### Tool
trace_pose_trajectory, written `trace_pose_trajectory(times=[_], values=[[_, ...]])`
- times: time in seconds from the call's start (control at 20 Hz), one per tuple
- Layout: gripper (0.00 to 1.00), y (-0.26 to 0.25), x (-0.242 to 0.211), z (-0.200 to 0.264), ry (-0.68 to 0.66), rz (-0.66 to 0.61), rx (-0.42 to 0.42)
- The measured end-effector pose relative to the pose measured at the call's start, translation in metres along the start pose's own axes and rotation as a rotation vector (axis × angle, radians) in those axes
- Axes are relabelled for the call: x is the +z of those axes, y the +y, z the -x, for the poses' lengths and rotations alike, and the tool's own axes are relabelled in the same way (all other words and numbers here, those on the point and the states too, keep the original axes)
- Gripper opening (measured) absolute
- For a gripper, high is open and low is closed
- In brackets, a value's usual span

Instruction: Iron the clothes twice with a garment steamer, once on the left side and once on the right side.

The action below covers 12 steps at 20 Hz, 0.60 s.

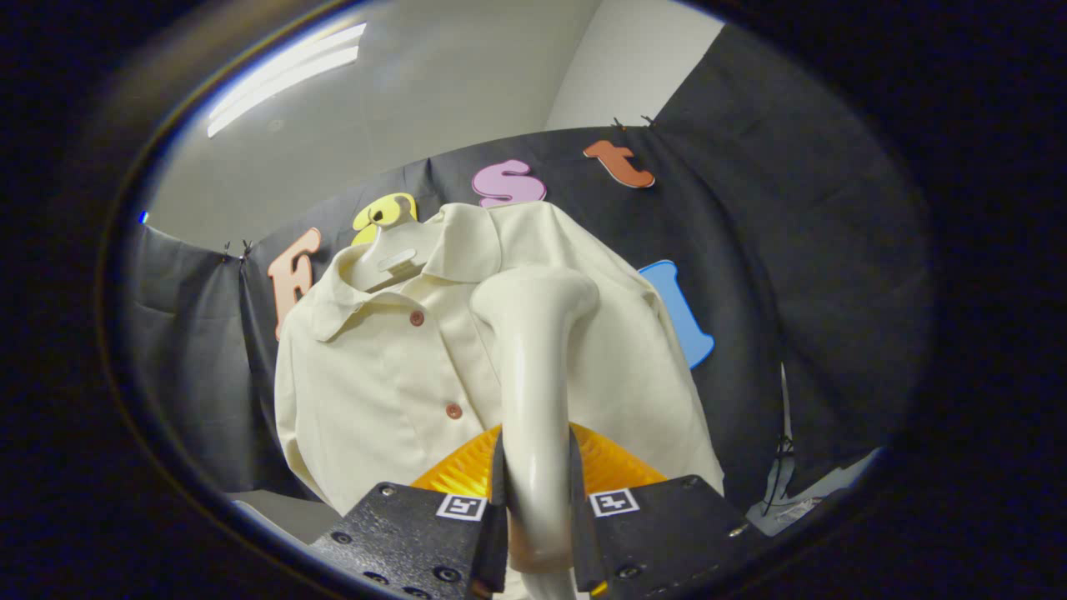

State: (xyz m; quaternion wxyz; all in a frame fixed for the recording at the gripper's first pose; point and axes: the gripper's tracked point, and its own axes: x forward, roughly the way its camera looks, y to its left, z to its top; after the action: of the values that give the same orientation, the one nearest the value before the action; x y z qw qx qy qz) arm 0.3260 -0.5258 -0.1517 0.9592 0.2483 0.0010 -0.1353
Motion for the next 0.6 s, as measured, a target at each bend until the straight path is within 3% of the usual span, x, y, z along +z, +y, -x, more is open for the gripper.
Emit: trace_pose_trajectory(times=[0.2, 0.6], values=[[0.30, -0.013, -0.020, -0.001, -0.005, -0.113, 0.016], [0.30, -0.029, -0.071, 0.029, 0.075, -0.057, -0.006]])
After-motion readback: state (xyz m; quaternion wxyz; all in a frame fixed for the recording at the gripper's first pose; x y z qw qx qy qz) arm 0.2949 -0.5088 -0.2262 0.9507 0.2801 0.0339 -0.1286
